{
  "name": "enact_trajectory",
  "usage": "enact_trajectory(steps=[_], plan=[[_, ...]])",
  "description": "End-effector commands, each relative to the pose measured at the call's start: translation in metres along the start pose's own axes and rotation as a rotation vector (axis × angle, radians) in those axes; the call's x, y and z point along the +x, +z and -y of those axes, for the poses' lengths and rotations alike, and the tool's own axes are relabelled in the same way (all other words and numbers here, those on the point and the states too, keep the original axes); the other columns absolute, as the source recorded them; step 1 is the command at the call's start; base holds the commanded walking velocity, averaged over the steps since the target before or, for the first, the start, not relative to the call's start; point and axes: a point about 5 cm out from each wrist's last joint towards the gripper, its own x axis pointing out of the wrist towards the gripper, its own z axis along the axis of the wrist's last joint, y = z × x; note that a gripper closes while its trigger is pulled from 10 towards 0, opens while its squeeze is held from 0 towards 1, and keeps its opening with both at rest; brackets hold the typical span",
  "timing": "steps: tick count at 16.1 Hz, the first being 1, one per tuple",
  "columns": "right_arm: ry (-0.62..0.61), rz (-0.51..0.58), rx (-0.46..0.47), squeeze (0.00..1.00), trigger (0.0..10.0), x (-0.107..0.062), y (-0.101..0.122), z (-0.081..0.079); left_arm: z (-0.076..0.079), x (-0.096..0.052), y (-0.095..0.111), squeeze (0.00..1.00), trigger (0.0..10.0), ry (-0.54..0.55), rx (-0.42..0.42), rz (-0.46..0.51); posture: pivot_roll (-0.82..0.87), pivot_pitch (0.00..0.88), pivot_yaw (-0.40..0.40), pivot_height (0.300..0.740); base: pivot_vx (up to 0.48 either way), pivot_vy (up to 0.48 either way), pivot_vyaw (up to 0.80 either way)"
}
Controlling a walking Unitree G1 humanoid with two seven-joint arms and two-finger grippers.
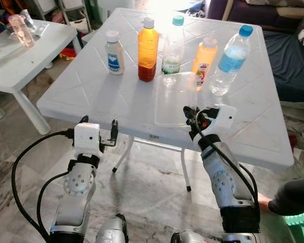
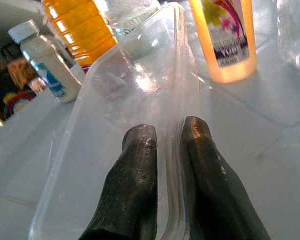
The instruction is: Restocking fridge
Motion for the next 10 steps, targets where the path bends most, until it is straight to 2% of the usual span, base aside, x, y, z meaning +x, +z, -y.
enact_trajectory(steps=[1,4,6,7,8,9,10], plan=[[0.005,-0.05,-0.057,0.0,10.0,-0.005,-0.011,0.001,-0.001,-0.001,-0.003,0.0,10.0,0.012,0.007,-0.017,0.12,0.122,-0.014,0.74,0.0,0.0,0.0],[0.06,-0.001,-0.099,0.0,10.0,-0.01,-0.006,-0.007,0.002,-0.007,-0.007,0.0,10.0,0.027,0.007,-0.031,0.12,0.111,-0.031,0.74,0.0,0.0,0.0],[0.028,-0.01,-0.073,0.0,10.0,-0.016,-0.011,-0.002,0.0,-0.01,-0.011,0.0,10.0,0.064,0.011,-0.048,0.12,0.102,-0.04,0.74,0.0,0.0,0.0],[0.032,-0.003,-0.076,0.0,7.0,-0.018,-0.011,0.0,-0.001,-0.01,-0.012,0.0,10.0,0.063,0.011,-0.049,0.12,0.102,-0.04,0.74,0.0,0.0,0.0],[0.039,0.005,-0.081,0.0,0.0,-0.019,-0.012,0.0,-0.001,-0.009,-0.012,0.0,10.0,0.064,0.01,-0.048,0.13,0.088,-0.042,0.74,0.0,0.0,0.0],[0.035,0.002,-0.084,0.0,0.0,-0.02,-0.012,0.001,-0.001,-0.009,-0.012,0.0,10.0,0.064,0.009,-0.048,0.13,0.088,-0.042,0.74,0.0,0.0,0.0],[0.03,-0.003,-0.101,0.0,10.0,-0.018,-0.012,0.002,0.0,-0.006,-0.011,0.0,10.0,0.056,0.015,-0.039,0.13,0.081,-0.04,0.74,0.0,0.0,0.0]])
